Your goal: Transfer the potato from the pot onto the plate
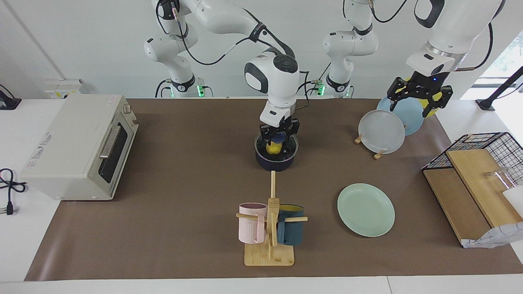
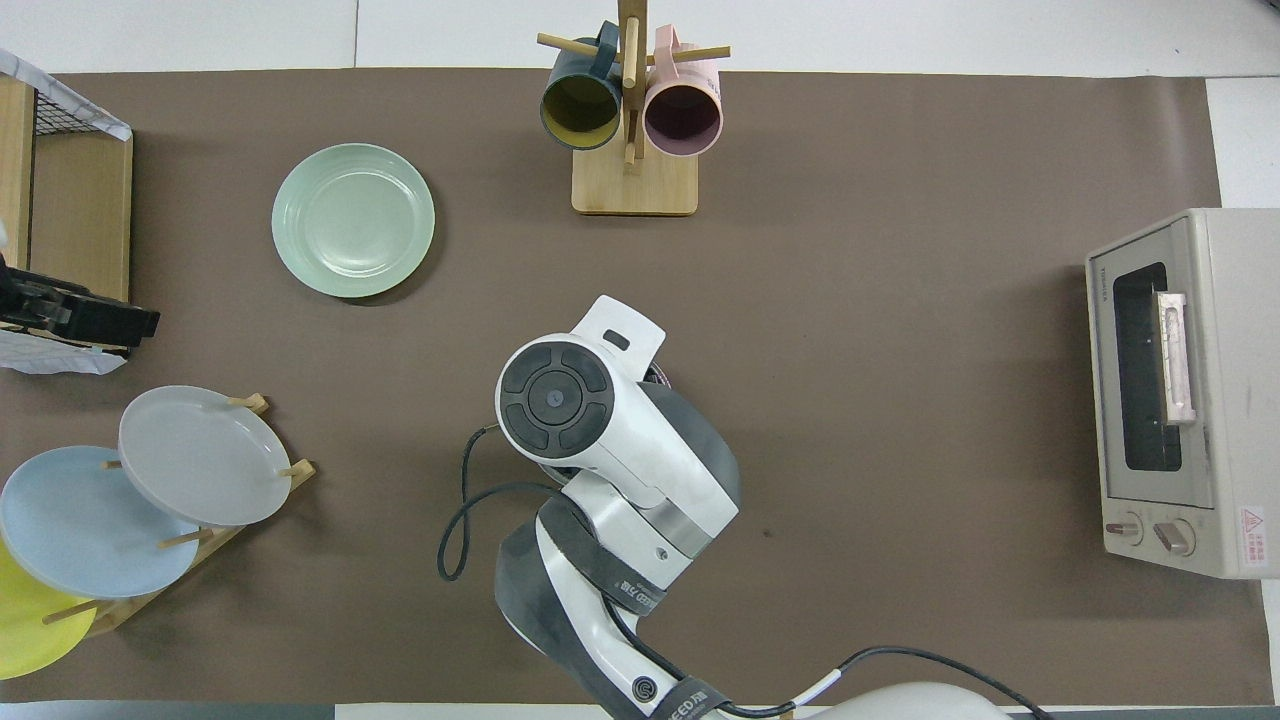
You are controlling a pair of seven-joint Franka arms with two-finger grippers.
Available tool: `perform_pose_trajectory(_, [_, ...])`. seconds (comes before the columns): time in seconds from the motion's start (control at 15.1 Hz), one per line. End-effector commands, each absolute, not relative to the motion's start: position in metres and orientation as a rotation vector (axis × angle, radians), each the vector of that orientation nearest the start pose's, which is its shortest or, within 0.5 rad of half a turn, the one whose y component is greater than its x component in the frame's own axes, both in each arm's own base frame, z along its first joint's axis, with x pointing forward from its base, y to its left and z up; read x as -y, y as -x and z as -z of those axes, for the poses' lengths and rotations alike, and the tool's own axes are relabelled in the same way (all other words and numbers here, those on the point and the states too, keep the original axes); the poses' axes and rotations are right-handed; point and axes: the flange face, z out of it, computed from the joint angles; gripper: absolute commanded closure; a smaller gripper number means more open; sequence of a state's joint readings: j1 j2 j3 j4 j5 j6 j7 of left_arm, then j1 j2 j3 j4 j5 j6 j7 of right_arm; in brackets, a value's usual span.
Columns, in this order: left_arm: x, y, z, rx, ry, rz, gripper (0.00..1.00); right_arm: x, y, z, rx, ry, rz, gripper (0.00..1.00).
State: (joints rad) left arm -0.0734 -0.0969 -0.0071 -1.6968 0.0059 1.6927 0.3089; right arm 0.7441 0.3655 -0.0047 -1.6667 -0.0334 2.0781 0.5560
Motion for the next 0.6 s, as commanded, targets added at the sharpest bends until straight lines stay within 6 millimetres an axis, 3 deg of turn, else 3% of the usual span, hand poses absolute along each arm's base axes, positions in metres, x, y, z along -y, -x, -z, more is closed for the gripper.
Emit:
perform_pose_trajectory(0.0, [0.042,-0.527,-0.63,-0.359,3.112,0.173,0.0,-0.44,-0.49,-0.408,0.295,3.119,0.113,0.5])
perform_pose_trajectory(0.07, [0.044,-0.528,-0.628,-0.217,3.131,0.185,0.0,-0.439,-0.491,-0.41,0.294,3.118,0.118,0.6])
perform_pose_trajectory(0.2, [0.047,-0.531,-0.627,-0.022,3.156,0.233,0.0,-0.441,-0.494,-0.421,0.286,3.111,0.13,0.6])
perform_pose_trajectory(0.33, [0.049,-0.531,-0.628,0.016,3.163,0.244,0.0,-0.437,-0.5,-0.452,0.27,3.124,0.113,0.6])
perform_pose_trajectory(0.53, [0.053,-0.53,-0.626,-0.021,3.161,0.237,0.0,-0.409,-0.517,-0.478,0.219,3.128,0.122,0.6])
